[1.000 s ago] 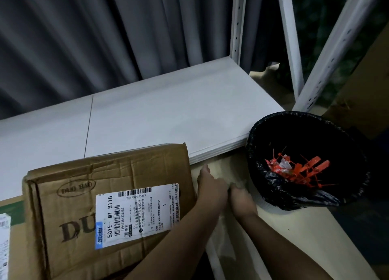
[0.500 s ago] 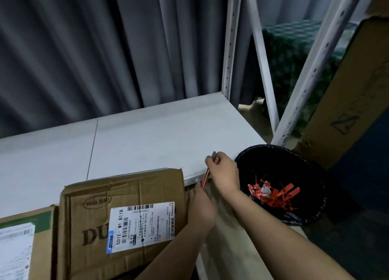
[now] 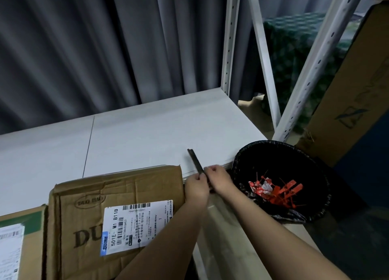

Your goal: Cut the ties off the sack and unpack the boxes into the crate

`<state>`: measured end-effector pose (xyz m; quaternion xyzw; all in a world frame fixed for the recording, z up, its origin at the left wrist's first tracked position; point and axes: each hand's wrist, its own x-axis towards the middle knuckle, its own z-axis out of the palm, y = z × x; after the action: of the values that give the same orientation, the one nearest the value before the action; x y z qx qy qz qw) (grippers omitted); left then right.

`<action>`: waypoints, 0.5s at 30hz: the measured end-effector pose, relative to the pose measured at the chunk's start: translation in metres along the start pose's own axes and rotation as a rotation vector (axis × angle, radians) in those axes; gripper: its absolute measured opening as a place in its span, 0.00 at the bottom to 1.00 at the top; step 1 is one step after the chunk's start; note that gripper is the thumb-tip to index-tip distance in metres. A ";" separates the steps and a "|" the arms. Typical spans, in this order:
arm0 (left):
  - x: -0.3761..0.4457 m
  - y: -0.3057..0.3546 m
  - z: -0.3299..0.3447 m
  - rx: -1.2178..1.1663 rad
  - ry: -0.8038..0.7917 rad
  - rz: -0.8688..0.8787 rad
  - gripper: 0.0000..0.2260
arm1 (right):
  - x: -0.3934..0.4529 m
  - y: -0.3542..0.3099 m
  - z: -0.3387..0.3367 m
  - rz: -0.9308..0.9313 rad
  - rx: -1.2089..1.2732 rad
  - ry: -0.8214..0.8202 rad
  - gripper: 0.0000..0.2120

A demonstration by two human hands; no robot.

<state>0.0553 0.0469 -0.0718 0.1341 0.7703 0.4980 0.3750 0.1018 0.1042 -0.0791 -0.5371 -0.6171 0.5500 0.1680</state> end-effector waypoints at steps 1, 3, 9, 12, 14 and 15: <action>0.003 -0.001 0.000 -0.042 0.001 -0.031 0.16 | -0.003 0.004 0.001 0.060 0.081 -0.081 0.13; 0.008 -0.002 0.002 -0.122 0.014 -0.081 0.09 | -0.006 0.007 0.001 0.162 0.257 -0.221 0.19; 0.020 -0.005 0.009 -0.198 -0.018 -0.093 0.09 | 0.017 0.010 0.008 0.163 0.260 -0.177 0.10; 0.024 -0.005 0.008 -0.247 -0.062 -0.153 0.20 | 0.028 0.014 0.015 0.187 0.236 -0.224 0.09; 0.025 -0.004 0.008 -0.263 -0.063 -0.163 0.20 | 0.034 0.017 0.019 0.177 0.232 -0.223 0.09; 0.028 -0.006 0.009 -0.310 -0.078 -0.162 0.17 | 0.037 0.018 0.022 0.163 0.232 -0.188 0.10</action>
<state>0.0431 0.0663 -0.0917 0.0314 0.6773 0.5734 0.4598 0.0798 0.1215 -0.1163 -0.5086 -0.5169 0.6771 0.1253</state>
